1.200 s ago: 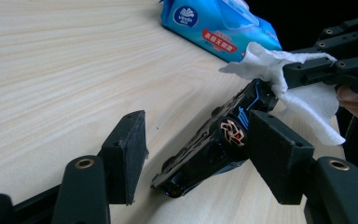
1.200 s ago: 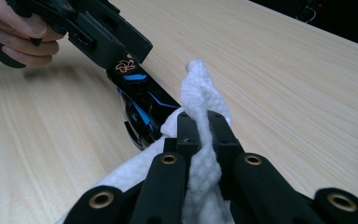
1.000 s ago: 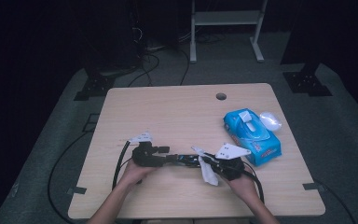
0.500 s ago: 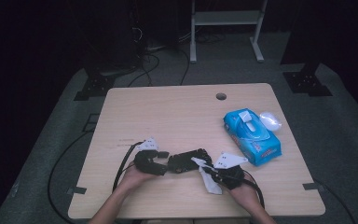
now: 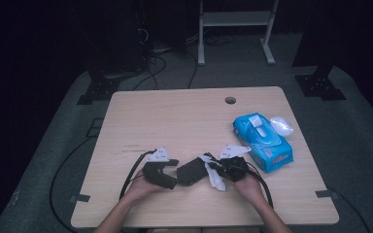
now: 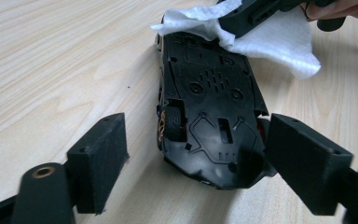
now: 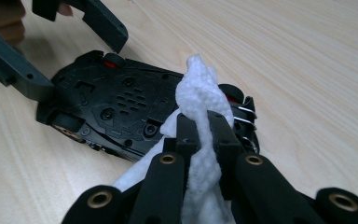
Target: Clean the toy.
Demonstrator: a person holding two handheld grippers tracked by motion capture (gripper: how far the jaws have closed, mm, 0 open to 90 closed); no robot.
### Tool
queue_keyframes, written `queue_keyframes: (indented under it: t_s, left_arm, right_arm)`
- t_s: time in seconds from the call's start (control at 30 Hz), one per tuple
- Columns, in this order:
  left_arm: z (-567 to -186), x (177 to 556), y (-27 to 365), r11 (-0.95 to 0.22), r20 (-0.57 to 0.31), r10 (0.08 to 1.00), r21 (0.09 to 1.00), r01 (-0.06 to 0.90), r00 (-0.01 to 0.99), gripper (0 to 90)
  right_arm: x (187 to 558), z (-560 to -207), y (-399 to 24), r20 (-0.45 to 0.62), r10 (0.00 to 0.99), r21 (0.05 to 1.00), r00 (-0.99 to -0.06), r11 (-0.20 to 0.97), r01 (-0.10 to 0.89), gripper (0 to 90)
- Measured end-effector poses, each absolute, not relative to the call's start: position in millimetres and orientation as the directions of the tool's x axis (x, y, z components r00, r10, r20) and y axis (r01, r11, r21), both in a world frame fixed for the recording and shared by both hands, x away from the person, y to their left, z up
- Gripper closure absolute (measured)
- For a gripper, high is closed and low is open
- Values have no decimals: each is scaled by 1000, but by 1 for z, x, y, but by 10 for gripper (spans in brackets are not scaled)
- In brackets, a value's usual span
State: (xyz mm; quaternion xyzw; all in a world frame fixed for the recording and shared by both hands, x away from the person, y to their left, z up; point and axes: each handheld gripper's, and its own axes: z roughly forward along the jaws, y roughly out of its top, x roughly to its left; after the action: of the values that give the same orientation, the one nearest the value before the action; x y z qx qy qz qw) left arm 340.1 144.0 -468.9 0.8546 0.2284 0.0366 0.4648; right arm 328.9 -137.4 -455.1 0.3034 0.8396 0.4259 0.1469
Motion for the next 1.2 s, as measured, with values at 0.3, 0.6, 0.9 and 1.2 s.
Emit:
queue_keyframes:
  t_s: [0.3, 0.6, 0.9, 1.2]
  left_arm:
    - [-473, 333, 132, -544, -51, 412, 788, 290, 910, 113]
    - [-478, 336, 130, -582, 49, 429, 778, 235, 902, 227]
    - [-477, 346, 127, -618, 88, 404, 760, 201, 911, 238]
    - [-477, 344, 129, -625, 100, 391, 758, 184, 915, 239]
  right_arm:
    - [322, -457, -139, 25, 640, 812, -768, 434, 389, 842]
    - [324, -458, -139, 40, 657, 815, -753, 414, 405, 842]
    - [328, -458, -112, 72, 620, 814, -781, 416, 405, 844]
    - [329, -456, -90, -14, 573, 809, -820, 488, 327, 842]
